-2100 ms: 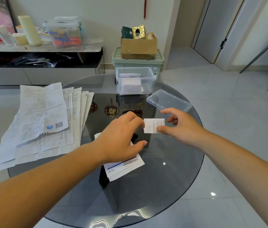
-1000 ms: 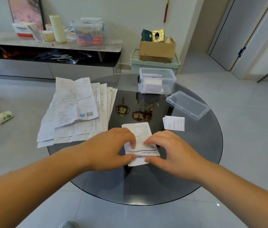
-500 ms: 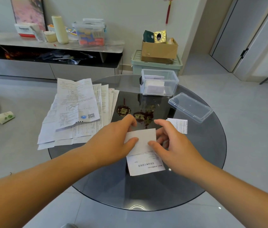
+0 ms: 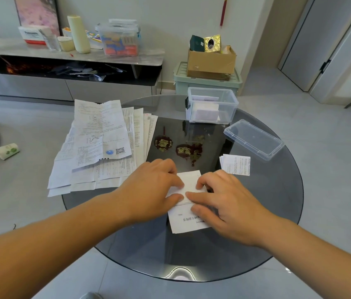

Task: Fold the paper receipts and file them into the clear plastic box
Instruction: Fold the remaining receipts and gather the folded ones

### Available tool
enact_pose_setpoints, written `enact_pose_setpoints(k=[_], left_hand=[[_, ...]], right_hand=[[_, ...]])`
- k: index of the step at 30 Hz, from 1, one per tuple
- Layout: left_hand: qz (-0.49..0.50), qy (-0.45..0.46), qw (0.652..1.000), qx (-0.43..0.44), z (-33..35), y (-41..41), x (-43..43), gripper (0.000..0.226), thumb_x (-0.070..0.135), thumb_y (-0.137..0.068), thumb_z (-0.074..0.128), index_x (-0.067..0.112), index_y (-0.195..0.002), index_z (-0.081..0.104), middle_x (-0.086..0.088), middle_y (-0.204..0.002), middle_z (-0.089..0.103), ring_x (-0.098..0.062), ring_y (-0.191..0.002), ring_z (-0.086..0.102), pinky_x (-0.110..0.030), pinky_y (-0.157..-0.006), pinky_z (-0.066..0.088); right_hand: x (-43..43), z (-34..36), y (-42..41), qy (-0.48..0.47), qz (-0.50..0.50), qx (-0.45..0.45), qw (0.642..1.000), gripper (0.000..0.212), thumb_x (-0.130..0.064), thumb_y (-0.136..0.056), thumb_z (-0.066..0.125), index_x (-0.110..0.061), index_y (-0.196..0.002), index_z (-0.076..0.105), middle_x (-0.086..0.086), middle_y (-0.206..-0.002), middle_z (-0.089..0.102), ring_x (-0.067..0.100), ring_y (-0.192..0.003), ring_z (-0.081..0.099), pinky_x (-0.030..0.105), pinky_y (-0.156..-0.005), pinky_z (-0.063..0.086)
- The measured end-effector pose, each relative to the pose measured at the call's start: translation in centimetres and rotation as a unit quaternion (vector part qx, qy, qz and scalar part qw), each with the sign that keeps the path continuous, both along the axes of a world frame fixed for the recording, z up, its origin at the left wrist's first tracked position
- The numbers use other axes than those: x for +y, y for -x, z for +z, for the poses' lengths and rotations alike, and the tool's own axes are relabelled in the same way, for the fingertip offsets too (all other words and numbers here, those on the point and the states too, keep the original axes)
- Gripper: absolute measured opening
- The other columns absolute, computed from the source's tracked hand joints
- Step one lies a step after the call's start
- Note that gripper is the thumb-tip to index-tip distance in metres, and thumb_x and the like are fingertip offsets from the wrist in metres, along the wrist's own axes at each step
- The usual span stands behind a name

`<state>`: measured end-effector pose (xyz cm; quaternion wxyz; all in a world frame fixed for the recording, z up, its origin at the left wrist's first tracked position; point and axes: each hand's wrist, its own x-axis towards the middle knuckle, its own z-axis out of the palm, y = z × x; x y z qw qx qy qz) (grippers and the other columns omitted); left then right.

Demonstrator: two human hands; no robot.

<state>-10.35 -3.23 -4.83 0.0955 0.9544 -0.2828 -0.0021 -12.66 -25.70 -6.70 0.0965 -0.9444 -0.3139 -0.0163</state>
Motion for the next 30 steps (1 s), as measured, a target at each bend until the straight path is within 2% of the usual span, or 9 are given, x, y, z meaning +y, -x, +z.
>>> enact_pose_setpoints(k=[5,11,15,18,21,25,30], left_hand=[[0.000,0.026,0.999,0.041,-0.3,0.0,0.3,0.040,0.057,-0.095,0.053,0.038,-0.129,0.057,0.014,-0.126,0.045,-0.007,-0.113,0.042,-0.028,-0.100,0.040],[0.010,0.011,0.990,0.141,0.0,-1.1,0.5,0.039,0.038,-0.097,0.061,0.042,-0.133,0.047,0.011,-0.132,0.035,-0.012,-0.119,0.032,-0.033,-0.108,0.033],[-0.005,0.013,0.982,0.187,0.4,-1.4,1.3,0.049,0.033,-0.096,0.065,0.047,-0.138,0.045,0.015,-0.130,0.032,-0.009,-0.120,0.031,-0.031,-0.109,0.034],[-0.027,0.000,0.983,0.183,0.6,-1.4,1.5,0.057,0.040,-0.093,0.067,0.044,-0.144,0.043,0.016,-0.129,0.031,-0.007,-0.119,0.030,-0.027,-0.108,0.034],[-0.042,-0.005,0.985,0.169,0.9,-1.5,1.6,0.064,0.051,-0.084,0.073,0.043,-0.142,0.046,0.019,-0.128,0.034,-0.003,-0.115,0.030,-0.020,-0.102,0.032],[-0.047,-0.002,0.989,0.142,1.6,-1.7,1.2,0.058,0.050,-0.081,0.077,0.040,-0.135,0.056,0.020,-0.127,0.042,-0.003,-0.112,0.038,-0.019,-0.094,0.039],[-0.073,-0.027,0.991,0.105,1.9,-1.6,1.4,0.045,0.055,-0.086,0.068,0.037,-0.127,0.061,0.019,-0.128,0.046,-0.003,-0.115,0.044,-0.017,-0.091,0.043]], right_hand=[[-0.9,0.2,0.3,0.029,0.026,0.029,0.999,0.055,-0.067,-0.097,0.024,-0.045,-0.141,0.049,-0.012,-0.129,0.039,0.011,-0.118,0.035,0.028,-0.098,0.033],[-1.5,0.4,0.1,0.004,0.020,0.037,0.999,0.056,-0.060,-0.099,0.022,-0.037,-0.135,0.058,-0.015,-0.131,0.041,0.006,-0.118,0.036,0.027,-0.099,0.039],[-2.0,0.5,0.3,0.006,0.017,0.046,0.999,0.063,-0.062,-0.097,0.018,-0.035,-0.136,0.058,-0.015,-0.136,0.043,0.003,-0.121,0.036,0.017,-0.096,0.034],[-1.7,0.7,0.4,-0.010,0.006,0.053,0.998,0.059,-0.061,-0.097,0.024,-0.034,-0.135,0.060,-0.017,-0.136,0.044,0.000,-0.121,0.035,0.013,-0.094,0.032],[-1.4,0.9,0.4,-0.051,-0.020,0.070,0.996,0.052,-0.061,-0.097,0.031,-0.035,-0.128,0.064,-0.022,-0.130,0.045,-0.002,-0.121,0.036,0.019,-0.100,0.036],[-0.7,1.3,0.3,-0.073,-0.046,0.085,0.993,0.041,-0.057,-0.098,0.042,-0.034,-0.122,0.066,-0.024,-0.122,0.048,0.000,-0.116,0.040,0.023,-0.098,0.042],[-0.3,1.3,0.1,-0.063,-0.047,0.078,0.994,0.044,-0.060,-0.096,0.044,-0.034,-0.125,0.064,-0.023,-0.123,0.048,0.001,-0.114,0.040,0.024,-0.098,0.042]])
